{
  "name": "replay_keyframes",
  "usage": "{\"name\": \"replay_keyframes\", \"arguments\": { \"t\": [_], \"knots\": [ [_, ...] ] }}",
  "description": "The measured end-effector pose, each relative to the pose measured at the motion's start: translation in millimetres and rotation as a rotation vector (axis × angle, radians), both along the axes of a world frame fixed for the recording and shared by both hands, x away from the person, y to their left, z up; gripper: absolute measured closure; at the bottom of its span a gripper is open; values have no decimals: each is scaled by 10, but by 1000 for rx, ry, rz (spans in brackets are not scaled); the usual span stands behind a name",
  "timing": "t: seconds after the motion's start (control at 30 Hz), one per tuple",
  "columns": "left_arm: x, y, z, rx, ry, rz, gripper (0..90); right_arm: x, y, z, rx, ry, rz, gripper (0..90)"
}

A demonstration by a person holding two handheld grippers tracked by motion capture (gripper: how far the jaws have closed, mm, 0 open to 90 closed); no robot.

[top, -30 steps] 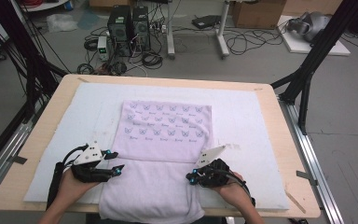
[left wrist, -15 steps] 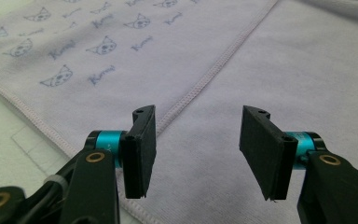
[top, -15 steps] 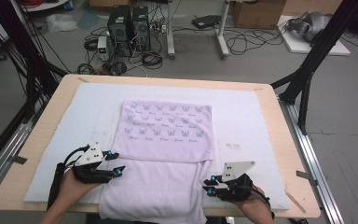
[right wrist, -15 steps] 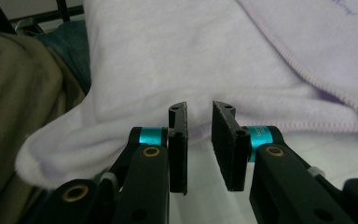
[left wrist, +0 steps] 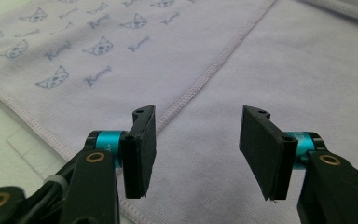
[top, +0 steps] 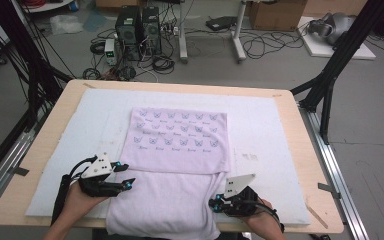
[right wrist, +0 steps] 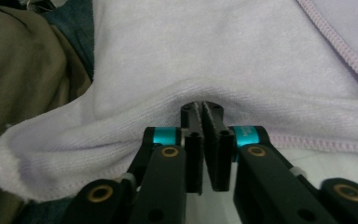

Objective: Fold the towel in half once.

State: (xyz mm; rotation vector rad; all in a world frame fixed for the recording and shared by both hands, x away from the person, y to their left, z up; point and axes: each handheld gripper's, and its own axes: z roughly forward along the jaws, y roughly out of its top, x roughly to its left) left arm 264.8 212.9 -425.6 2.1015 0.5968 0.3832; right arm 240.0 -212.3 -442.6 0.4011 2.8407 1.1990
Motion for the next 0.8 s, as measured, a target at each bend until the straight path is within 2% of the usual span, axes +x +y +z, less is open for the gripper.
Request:
{"name": "replay_keyframes", "arguments": {
  "t": [0.1, 0.23, 0.3, 0.4, 0.47, 0.57, 0.67, 0.77, 0.8],
  "knots": [
    [-9, 0, 2, 0, -3, -2, 463, -31, -55, 31, -23, -17, 16, 885],
    [-8, 1, 1, 0, -2, 0, 463, -117, -236, 70, -11, -7, -6, 887],
    [-7, 2, 1, 0, -2, 1, 463, -189, -333, 110, -13, -19, -28, 887],
    [-6, -9, 1, -1, -1, 0, 462, -298, -524, 231, 27, -21, -62, 894],
    [-1, -18, 1, 8, -2, -8, 462, -319, -578, 271, 40, -34, -75, 840],
    [-4, -29, -2, 8, -2, -8, 462, -317, -507, 228, 47, -22, -48, 755],
    [-8, -24, -14, 11, 3, -8, 462, -298, -370, 137, 25, -15, -4, 740],
    [-2, -8, -26, 17, 5, -6, 462, -250, -271, 23, -6, 6, 10, 729],
    [3, -3, -27, 18, 5, -5, 462, -248, -267, 1, -1, 11, 6, 746]
  ]
}}
